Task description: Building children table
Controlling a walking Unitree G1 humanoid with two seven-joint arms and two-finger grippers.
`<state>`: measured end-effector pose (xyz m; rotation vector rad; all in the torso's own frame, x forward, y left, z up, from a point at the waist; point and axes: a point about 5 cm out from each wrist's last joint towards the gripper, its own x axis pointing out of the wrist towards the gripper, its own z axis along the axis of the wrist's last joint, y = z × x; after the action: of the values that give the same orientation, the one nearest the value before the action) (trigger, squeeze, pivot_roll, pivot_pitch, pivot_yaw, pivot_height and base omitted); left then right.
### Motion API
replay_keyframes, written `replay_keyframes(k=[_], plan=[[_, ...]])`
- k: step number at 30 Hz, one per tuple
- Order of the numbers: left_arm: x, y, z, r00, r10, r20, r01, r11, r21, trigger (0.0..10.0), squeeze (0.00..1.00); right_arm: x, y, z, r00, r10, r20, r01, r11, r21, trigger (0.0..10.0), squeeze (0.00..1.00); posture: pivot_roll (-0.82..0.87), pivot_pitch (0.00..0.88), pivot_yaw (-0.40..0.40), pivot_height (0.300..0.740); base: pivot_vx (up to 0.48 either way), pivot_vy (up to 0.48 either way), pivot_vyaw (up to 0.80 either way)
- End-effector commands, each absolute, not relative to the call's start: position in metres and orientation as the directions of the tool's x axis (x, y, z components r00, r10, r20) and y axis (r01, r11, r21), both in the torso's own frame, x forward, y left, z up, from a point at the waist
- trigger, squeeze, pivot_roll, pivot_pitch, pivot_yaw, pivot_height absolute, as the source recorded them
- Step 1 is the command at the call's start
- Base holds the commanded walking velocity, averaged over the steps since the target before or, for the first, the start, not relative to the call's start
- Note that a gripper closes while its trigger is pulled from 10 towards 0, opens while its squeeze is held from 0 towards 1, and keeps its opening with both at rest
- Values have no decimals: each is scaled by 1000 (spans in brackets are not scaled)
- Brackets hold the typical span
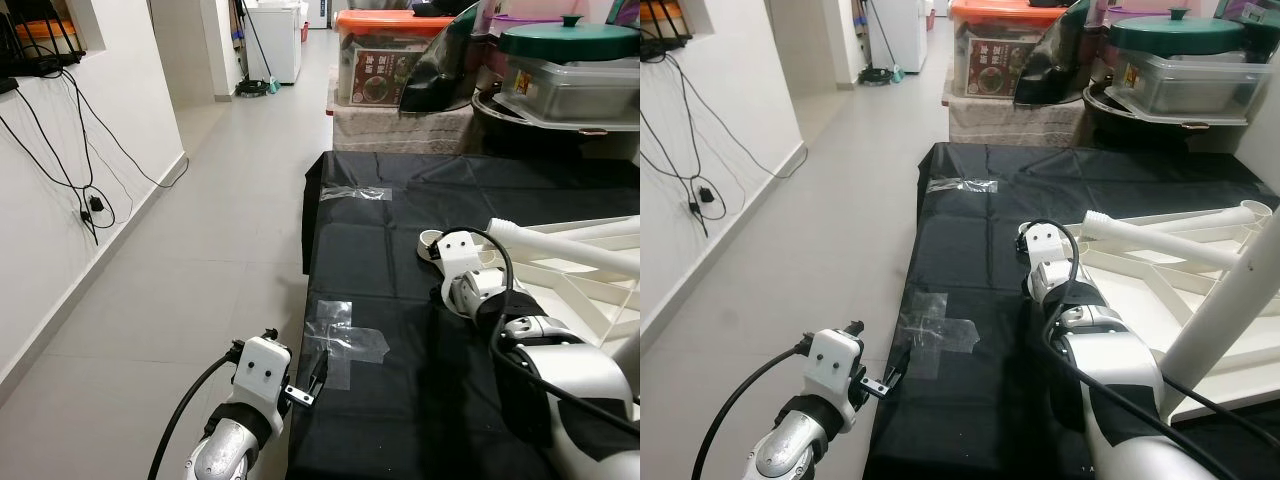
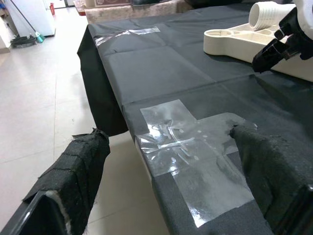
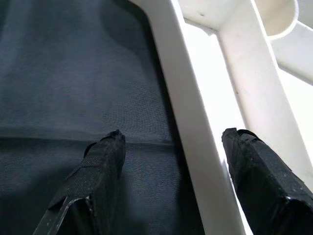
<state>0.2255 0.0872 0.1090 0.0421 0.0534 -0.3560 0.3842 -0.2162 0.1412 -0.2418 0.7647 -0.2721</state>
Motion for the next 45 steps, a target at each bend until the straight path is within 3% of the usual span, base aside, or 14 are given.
replay_keyframes(k=[1, 5, 6, 7, 8, 28, 34, 35, 38, 39, 41, 42, 43, 45], plan=[[223, 85, 107, 936, -345, -75, 348, 937, 26, 10000, 0, 383, -220, 140, 681, -348, -644, 185, 933, -309, 10000, 0, 56, 0, -83, 740, 0, 0, 0], [221, 86, 108, 936, -345, -74, 347, 938, 24, 10000, 0, 377, -220, 130, 644, -322, -694, 181, 946, -270, 10000, 0, 60, 0, -82, 740, 0, 0, 0], [220, 86, 108, 936, -344, -75, 347, 938, 23, 10000, 0, 376, -216, 127, 640, -294, -710, 151, 954, -259, 3176, 0, 61, 0, -80, 740, 0, 0, 0], [220, 86, 108, 936, -344, -75, 347, 938, 23, 10000, 0, 376, -216, 127, 640, -294, -710, 151, 954, -259, 3176, 0, 61, 0, -80, 740, 0, 0, 0], [220, 86, 108, 936, -344, -75, 347, 938, 22, 10000, 0, 376, -215, 126, 640, -282, -715, 129, 957, -261, 0, 0, 60, 0, -80, 740, 0, 0, 0], [218, 87, 109, 937, -341, -78, 344, 939, 19, 10000, 0, 377, -198, 123, 639, -145, -755, -148, 941, -305, 0, 0, 60, 0, -80, 740, 0, 0, 0], [218, 87, 109, 937, -341, -78, 344, 939, 19, 10000, 0, 377, -199, 122, 642, -146, -753, -168, 931, -324, 0, 0, 57, 0, -79, 740, 0, 0, 0], [218, 87, 109, 937, -341, -79, 344, 939, 19, 10000, 0, 377, -200, 122, 642, -142, -753, -175, 929, -325, 10000, 0, 56, 0, -79, 740, 0, 0, 0], [218, 87, 109, 937, -341, -80, 343, 939, 18, 10000, 0, 376, -202, 120, 643, -152, -750, -158, 933, -324, 10000, 0, 58, 0, -79, 740, 0, 0, 0], [217, 87, 109, 937, -341, -80, 343, 939, 18, 10000, 0, 375, -204, 119, 639, -160, -753, -127, 943, -308, 10000, 333, 59, 0, -80, 740, 0, 0, 0], [218, 87, 109, 937, -340, -80, 342, 939, 18, 10000, 0, 374, -206, 118, 628, -176, -758, -94, 950, -299, 10000, 373, 59, 0, -80, 740, 0, 0, 0], [218, 87, 109, 937, -340, -80, 342, 939, 18, 10000, 0, 374, -206, 118, 628, -176, -758, -94, 950, -299, 10000, 373, 59, 0, -80, 740, 0, 0, 0], [218, 87, 109, 937, -339, -80, 342, 940, 18, 10000, 0, 373, -207, 117, 624, -173, -762, -101, 949, -298, 10000, 0, 59, 0, -80, 740, 0, 0, 0], [218, 87, 109, 937, -339, -80, 341, 940, 18, 10000, 0, 372, -208, 115, 618, -182, -765, -90, 950, -299, 10000, 0, 61, 0, -85, 740, 0, 0, 0]])
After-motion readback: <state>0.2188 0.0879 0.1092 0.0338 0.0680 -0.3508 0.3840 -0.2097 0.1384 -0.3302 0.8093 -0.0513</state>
